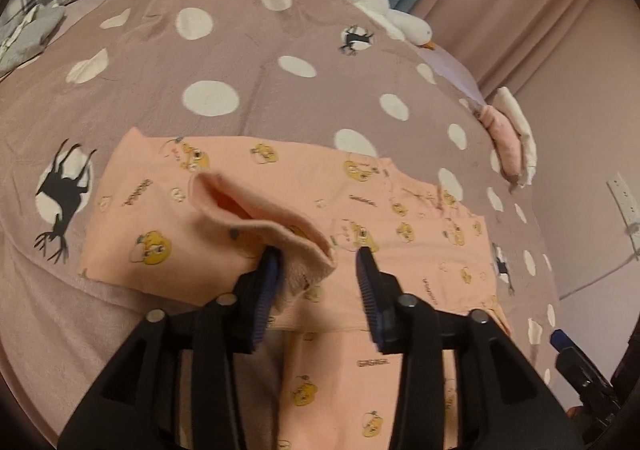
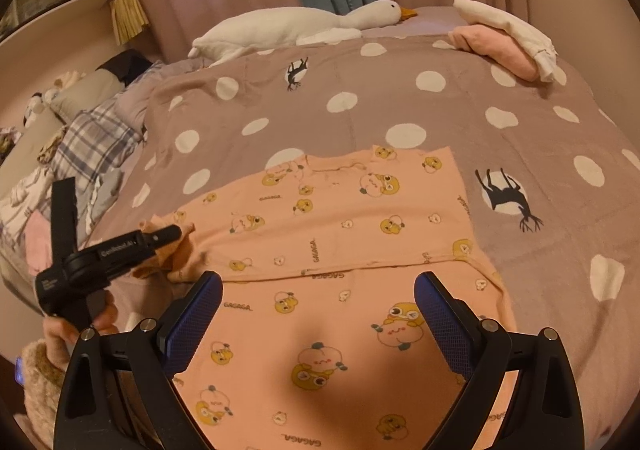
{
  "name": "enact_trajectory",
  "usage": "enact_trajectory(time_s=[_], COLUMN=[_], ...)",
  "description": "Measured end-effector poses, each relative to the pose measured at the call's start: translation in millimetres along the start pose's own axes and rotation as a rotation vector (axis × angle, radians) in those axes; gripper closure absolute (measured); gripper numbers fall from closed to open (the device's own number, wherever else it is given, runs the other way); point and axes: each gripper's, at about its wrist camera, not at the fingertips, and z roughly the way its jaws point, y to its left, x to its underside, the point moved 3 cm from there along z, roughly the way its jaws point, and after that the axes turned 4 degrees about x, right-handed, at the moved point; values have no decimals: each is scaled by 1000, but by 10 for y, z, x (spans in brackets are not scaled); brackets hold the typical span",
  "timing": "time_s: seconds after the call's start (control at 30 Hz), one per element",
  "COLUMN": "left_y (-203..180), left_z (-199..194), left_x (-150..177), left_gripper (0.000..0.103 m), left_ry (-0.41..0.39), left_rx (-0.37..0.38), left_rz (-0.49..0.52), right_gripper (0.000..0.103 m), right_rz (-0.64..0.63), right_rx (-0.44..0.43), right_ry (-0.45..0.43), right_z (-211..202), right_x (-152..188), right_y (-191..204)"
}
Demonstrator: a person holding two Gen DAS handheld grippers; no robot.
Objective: Fold small clothes
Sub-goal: 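Lift the sleeve with the left tool and fold it back over the body, then grasp the onesie's side edge with the right tool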
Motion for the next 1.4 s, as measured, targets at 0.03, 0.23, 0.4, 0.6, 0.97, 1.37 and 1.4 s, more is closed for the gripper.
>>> enact_trajectory(time_s=[0.03,0.23,0.4,0.6,0.97,1.37,1.4], left_y=[-20,-89,-89,65,596,859,861], left_z=[13,116,-11,-378,-984,-1178,-1180], left_x=[6,65,77,79,177,288,292], left_gripper=[60,60,48,42,37,36,36], left_ry=[6,53,37,-15,-89,-101,-103], left_rx=[11,33,8,-105,-258,-287,-287], left_rz=[5,30,37,13,-145,-218,-219], right_gripper=[6,6,6,13,37,71,82], right_rz=[3,-1,-27,-66,-96,-202,-200], right_rx=[1,-3,-38,-142,-266,-156,-172], right_ry=[0,11,44,135,368,402,406], right_z=[0,28,181,498,1318,1625,1606], right_x=[0,-9,-88,-181,-164,-41,-47], right_y=[-9,-20,83,384,1131,1373,1361])
